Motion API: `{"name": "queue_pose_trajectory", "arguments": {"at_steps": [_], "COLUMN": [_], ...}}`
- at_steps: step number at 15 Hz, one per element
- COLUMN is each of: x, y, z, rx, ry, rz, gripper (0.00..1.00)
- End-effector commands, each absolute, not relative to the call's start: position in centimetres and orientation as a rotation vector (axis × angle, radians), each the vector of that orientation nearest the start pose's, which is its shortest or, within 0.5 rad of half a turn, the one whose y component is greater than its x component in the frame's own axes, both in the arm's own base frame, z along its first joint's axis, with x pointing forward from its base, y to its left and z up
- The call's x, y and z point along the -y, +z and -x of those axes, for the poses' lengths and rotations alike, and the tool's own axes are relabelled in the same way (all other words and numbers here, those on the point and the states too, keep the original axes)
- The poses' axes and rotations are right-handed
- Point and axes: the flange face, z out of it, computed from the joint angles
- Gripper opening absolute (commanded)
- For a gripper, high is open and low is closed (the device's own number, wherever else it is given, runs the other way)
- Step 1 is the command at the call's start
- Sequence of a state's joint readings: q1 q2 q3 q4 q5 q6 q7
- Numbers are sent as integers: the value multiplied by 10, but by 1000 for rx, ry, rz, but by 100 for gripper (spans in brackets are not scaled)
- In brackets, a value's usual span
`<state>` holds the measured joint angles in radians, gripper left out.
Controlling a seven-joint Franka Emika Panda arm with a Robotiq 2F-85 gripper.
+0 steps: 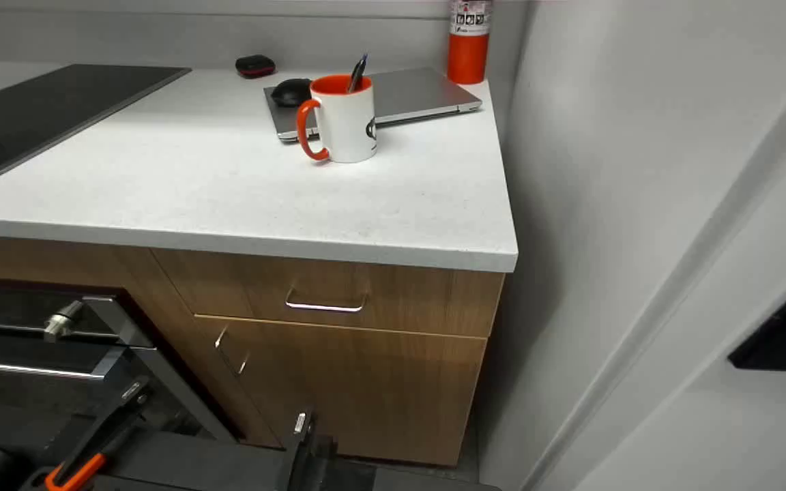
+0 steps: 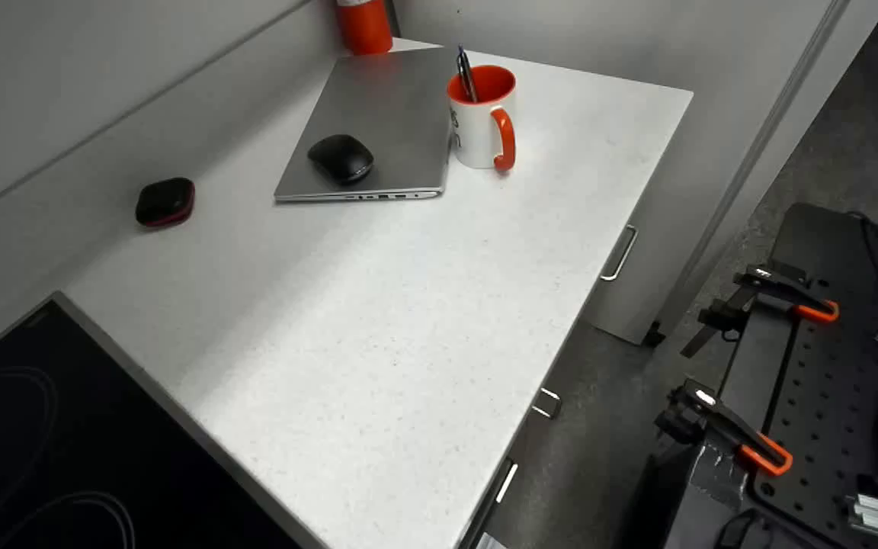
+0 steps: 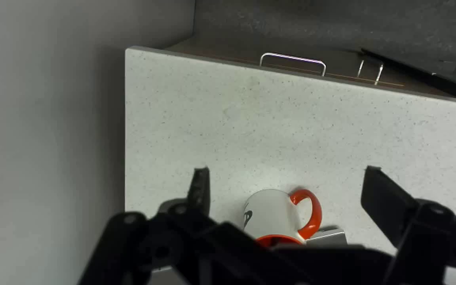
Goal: Remove the pen from the mug then put it on the table
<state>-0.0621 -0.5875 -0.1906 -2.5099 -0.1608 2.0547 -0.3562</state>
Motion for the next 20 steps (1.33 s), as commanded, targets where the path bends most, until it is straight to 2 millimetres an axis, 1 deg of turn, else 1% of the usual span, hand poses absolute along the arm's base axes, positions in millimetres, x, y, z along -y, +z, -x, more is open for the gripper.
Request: {"name": "queue_pose_trajectory", "arguments": {"at_steps": [1,7,8,10,12,14,16,18,19,20], "x": [109,109,107,97,76,61,56,60,63,57], "y": [488,489,488,484,471,455,440,428,428,429], "z": [-371,-371,-371,-392,-419,-453,-483,-509,-514,-489], "rx": [311,311,339,383,390,359,333,294,281,332], "ry": [-173,-174,-169,-180,-183,-201,-204,-198,-186,-185], "rz": [3197,3197,3178,3101,3045,3028,3027,3057,3054,3059], "gripper": [100,100,100,100,100,100,100,100,100,100]}}
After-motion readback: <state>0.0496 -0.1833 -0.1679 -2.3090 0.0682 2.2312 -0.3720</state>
